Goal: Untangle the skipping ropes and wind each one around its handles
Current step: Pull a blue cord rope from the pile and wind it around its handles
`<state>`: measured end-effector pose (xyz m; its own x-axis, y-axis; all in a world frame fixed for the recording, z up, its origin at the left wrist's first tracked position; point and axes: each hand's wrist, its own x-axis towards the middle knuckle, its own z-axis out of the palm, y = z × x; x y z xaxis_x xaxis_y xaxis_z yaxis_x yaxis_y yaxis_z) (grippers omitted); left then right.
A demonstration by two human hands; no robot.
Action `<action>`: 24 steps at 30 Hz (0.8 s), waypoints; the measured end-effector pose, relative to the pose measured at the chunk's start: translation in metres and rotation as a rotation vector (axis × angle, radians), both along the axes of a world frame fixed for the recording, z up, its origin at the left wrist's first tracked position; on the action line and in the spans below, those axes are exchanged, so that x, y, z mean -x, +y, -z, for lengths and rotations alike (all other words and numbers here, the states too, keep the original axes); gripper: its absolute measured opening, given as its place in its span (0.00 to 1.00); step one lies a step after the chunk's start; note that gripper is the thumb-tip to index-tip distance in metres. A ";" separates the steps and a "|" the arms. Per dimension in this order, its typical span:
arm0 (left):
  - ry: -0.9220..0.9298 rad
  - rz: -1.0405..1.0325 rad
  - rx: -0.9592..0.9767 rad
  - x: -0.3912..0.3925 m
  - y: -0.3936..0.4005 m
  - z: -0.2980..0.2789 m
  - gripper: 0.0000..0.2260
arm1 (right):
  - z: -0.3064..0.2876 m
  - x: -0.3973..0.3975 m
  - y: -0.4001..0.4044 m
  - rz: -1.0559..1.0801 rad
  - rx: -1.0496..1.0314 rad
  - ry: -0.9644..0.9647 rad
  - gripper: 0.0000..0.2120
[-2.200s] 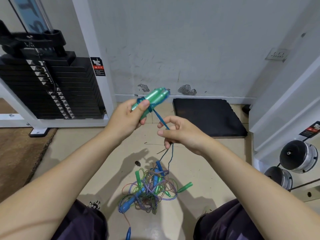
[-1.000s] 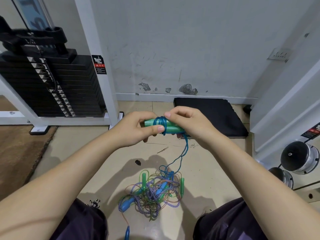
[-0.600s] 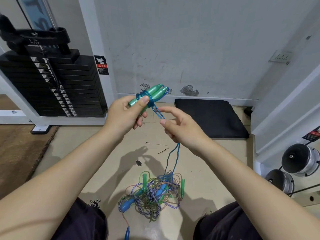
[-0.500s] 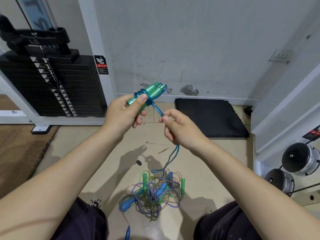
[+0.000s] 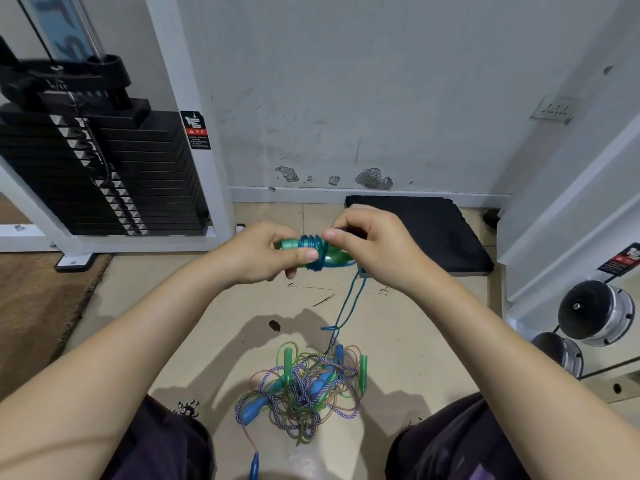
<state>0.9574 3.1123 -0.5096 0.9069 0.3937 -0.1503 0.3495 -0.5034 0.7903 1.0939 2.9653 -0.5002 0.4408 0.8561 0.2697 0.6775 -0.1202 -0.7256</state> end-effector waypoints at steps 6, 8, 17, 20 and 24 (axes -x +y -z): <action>0.003 0.212 0.036 0.004 -0.011 -0.002 0.09 | 0.006 -0.006 0.000 -0.043 0.085 0.206 0.11; -0.009 0.221 0.046 0.005 -0.013 0.001 0.09 | 0.010 -0.006 0.000 -0.066 0.095 0.280 0.13; -0.132 0.124 0.156 0.008 -0.014 0.001 0.08 | 0.009 0.001 -0.001 -0.080 0.127 0.453 0.12; -0.209 0.027 0.196 0.008 -0.013 0.000 0.09 | 0.005 0.001 -0.004 -0.126 0.095 0.720 0.08; -0.227 -0.001 0.345 0.006 -0.011 -0.001 0.15 | 0.008 0.002 -0.003 -0.127 0.033 0.855 0.08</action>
